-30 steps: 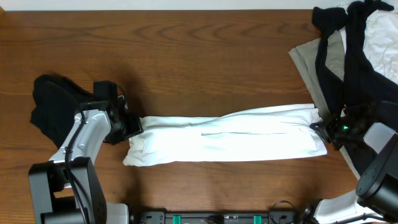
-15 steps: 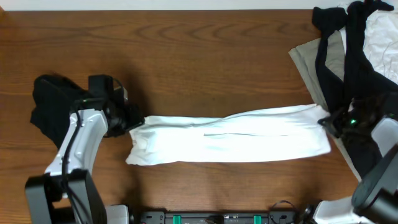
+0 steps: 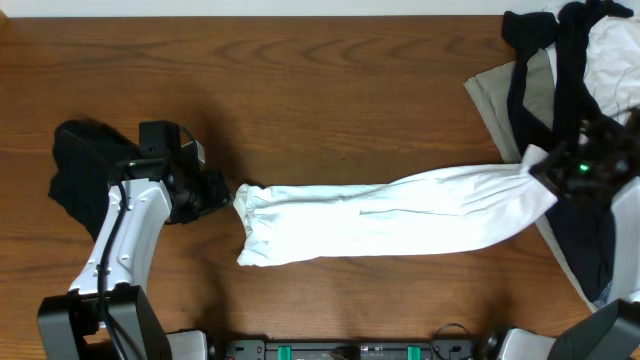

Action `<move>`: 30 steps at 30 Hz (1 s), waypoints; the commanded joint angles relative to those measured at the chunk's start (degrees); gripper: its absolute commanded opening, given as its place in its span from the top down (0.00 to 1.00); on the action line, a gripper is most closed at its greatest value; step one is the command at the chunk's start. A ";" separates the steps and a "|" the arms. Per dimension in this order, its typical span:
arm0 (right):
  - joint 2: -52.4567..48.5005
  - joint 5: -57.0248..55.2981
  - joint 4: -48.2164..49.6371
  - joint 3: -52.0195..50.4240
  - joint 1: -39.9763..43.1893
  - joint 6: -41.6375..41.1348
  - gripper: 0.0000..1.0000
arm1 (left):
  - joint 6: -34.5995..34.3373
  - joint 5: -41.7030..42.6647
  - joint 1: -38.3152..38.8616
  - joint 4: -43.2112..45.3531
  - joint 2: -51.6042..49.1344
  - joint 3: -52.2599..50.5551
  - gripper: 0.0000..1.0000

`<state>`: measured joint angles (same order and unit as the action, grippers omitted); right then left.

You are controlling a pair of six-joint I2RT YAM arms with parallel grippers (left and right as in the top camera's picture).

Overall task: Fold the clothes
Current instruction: 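Fold the right end leftward toward the left gripper with the right gripper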

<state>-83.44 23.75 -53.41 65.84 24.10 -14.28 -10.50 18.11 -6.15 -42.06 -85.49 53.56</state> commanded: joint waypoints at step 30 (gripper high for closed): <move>-6.71 -11.76 6.01 1.55 -48.15 -18.45 0.99 | 0.13 0.70 0.13 -2.91 0.09 0.66 0.41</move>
<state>-89.34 12.49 -48.05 66.32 -21.85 -29.63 -10.50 18.11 -6.15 -44.73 -85.49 53.56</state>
